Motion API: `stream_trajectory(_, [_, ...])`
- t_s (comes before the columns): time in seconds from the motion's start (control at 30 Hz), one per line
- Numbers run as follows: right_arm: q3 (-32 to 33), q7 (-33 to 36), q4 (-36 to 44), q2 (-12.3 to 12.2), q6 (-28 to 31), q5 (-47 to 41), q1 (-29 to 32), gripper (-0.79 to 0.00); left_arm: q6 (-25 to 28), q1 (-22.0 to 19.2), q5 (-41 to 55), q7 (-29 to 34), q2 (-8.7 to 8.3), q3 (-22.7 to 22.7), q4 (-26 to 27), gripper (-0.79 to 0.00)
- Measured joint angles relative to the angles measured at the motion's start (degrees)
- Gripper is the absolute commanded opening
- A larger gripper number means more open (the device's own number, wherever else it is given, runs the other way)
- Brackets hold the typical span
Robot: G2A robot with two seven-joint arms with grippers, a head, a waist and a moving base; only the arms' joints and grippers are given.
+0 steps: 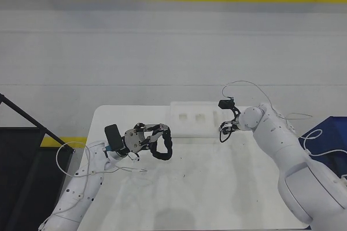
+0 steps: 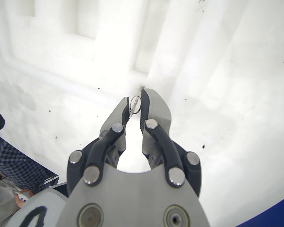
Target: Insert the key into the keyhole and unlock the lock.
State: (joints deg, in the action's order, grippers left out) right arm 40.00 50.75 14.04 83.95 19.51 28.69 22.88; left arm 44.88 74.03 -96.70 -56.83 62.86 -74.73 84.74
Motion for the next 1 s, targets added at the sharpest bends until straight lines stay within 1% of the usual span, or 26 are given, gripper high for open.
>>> stream_trajectory(0.3, [-0.26,-0.58,-0.74,0.38,-1.08,1.59,-0.78,-0.785,0.0,0.0,0.0,0.0,0.0,0.0,0.0,-0.785])
stream_trajectory(0.7, [-3.97,-0.21,2.1,0.61,-1.18,12.6,-4.17,-0.785,0.0,0.0,0.0,0.0,0.0,0.0,0.0,-0.785])
stream_trajectory(0.83, [-3.37,-0.35,2.21,0.43,0.49,12.2,-5.03,-0.785,0.0,0.0,0.0,0.0,0.0,0.0,0.0,-0.785])
stream_trajectory(1.0, [-2.14,-0.04,2.25,-0.38,4.61,11.21,-6.31,-0.785,0.0,0.0,0.0,0.0,0.0,0.0,0.0,-0.785])
